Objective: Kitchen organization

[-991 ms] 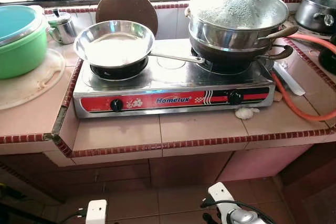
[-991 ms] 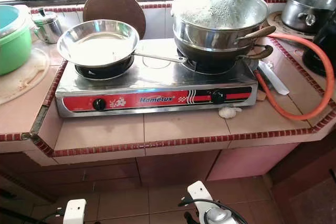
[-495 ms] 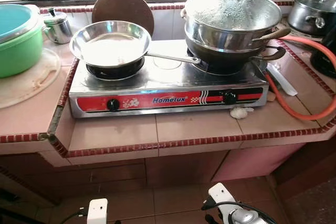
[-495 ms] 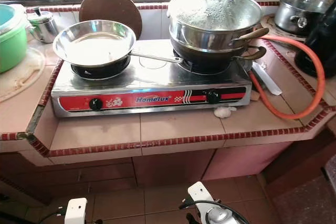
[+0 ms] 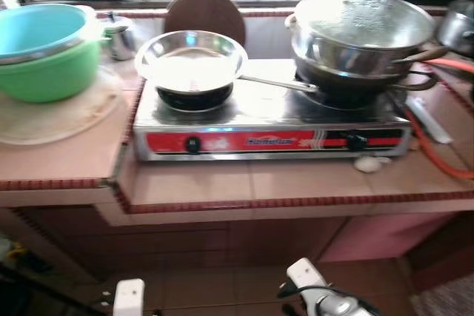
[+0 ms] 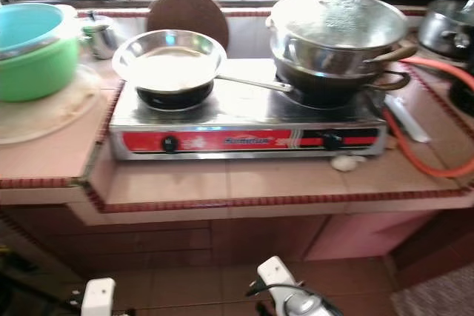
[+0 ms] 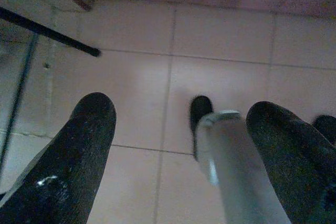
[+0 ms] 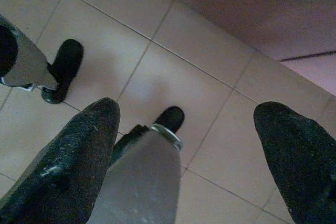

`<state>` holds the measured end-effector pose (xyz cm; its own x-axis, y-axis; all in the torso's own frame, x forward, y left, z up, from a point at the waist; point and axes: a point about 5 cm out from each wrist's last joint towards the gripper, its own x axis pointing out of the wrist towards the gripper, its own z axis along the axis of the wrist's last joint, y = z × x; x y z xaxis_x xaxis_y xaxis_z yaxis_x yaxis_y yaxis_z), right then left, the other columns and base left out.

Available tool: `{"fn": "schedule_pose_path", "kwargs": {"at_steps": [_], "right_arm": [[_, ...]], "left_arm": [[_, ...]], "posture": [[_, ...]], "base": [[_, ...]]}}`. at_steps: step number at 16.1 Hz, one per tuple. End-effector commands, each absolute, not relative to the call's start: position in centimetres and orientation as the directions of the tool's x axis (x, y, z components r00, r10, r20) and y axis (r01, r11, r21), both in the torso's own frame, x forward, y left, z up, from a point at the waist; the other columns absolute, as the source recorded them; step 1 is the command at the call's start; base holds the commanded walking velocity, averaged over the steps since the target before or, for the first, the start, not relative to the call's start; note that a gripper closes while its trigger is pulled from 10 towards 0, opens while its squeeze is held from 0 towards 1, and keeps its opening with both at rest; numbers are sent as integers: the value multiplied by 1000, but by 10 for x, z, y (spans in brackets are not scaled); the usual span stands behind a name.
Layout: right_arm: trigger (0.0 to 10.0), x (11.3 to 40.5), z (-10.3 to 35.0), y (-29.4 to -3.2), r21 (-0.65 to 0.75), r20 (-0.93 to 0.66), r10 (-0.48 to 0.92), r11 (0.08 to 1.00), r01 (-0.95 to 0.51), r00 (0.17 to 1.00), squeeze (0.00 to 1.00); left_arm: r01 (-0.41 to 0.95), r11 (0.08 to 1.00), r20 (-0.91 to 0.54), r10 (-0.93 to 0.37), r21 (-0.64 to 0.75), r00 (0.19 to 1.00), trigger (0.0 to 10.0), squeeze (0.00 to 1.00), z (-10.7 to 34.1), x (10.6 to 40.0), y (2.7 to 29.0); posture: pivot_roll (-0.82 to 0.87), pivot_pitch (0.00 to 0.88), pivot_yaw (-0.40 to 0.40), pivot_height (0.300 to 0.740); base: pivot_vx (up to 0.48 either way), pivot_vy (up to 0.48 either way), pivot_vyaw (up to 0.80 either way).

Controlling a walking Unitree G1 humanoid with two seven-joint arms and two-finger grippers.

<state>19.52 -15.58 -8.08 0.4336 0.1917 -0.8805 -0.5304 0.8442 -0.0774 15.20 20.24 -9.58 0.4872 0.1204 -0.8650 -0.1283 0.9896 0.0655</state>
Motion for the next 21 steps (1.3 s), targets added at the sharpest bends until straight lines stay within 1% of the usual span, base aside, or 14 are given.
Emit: {"fn": "schedule_pose_path", "kwargs": {"at_steps": [1, 7, 13, 17, 21], "right_arm": [[10000, 193, -81, -166, -95, -887, 163, 852, -515, 433, 0], [10000, 189, -83, -166, -91, -889, 161, 856, -510, 428, 0], [10000, 189, -83, -167, -101, -890, 158, 847, -522, 429, 0], [10000, 189, -83, -169, -106, -881, 143, 869, -483, 451, 0], [10000, 188, -84, -170, -102, -883, 139, 875, -473, 448, 0]], "left_arm": [[-93, 994, -870, 89, 50, 484, 10000, 0, -98, 151, 194], [-51, 996, -875, 84, 68, 477, 10000, 0, -98, 151, 193], [-45, 996, -883, 85, 73, 462, 10000, 0, -99, 147, 193], [-30, 997, -893, 80, 74, 443, 10000, 0, -101, 143, 192], [-25, 997, -898, 82, 79, 432, 10000, 0, -102, 140, 194]], "posture": [[-101, 22, 11, 740], [-104, 22, 16, 740], [-120, 28, 18, 740], [-129, 32, 22, 740], [-127, 32, 29, 740]], "base": [[0, 0, 0], [0, 0, 0], [0, 0, 0], [0, 0, 0], [0, 0, 0]]}}
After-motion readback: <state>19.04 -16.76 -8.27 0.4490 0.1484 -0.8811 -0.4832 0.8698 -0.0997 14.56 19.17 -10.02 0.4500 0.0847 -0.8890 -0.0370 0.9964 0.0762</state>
